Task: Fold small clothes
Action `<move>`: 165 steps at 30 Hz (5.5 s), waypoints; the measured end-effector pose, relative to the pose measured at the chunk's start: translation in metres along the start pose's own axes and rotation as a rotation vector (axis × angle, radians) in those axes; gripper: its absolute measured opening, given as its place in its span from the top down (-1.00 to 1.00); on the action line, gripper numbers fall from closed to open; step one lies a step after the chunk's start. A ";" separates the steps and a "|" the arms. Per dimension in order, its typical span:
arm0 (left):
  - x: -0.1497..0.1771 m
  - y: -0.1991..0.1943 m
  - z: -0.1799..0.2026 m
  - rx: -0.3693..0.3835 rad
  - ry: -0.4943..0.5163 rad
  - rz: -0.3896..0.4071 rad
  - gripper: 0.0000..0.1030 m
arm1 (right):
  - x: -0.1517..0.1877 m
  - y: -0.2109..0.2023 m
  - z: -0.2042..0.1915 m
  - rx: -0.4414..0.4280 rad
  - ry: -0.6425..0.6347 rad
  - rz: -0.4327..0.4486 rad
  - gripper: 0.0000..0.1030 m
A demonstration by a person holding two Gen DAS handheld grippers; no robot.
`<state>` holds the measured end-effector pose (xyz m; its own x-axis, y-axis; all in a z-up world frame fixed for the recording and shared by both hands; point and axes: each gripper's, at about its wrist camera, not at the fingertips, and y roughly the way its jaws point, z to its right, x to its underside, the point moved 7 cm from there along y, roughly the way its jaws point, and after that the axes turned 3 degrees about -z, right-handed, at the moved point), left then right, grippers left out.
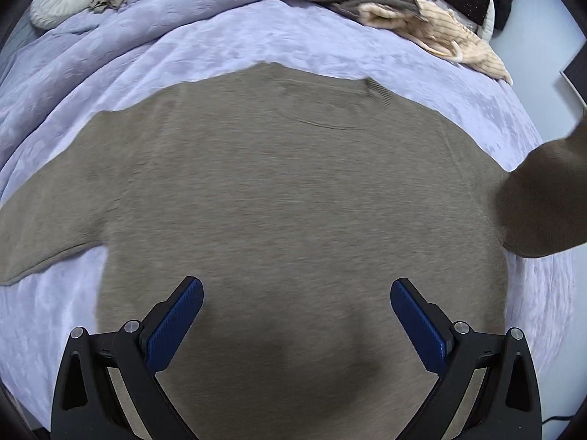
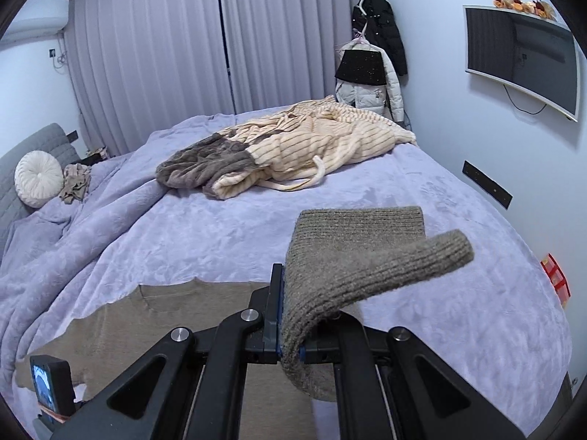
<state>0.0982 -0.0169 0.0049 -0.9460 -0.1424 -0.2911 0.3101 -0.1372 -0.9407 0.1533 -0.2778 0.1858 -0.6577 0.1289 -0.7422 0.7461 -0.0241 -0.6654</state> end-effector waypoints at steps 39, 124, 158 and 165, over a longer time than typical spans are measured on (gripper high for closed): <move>-0.030 0.031 -0.036 0.105 -0.009 -0.018 -1.00 | 0.133 0.135 -0.106 -0.007 -0.345 -0.411 -0.50; 0.010 -0.157 -0.392 -0.083 -0.595 0.470 0.81 | 0.191 0.094 -0.378 -0.199 -0.630 -0.452 -0.63; -0.085 -0.100 -0.081 -0.085 -0.189 0.307 0.81 | 0.127 0.080 -0.122 -0.111 -0.341 -0.402 -0.63; -0.086 -0.082 -0.023 -0.093 -0.123 0.274 0.81 | 0.132 0.075 -0.092 -0.123 -0.363 -0.433 -0.63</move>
<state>0.1521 0.0295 0.1027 -0.8084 -0.2799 -0.5179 0.5365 0.0118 -0.8438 0.1323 -0.1715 0.0451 -0.8832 -0.2474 -0.3984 0.3928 0.0737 -0.9166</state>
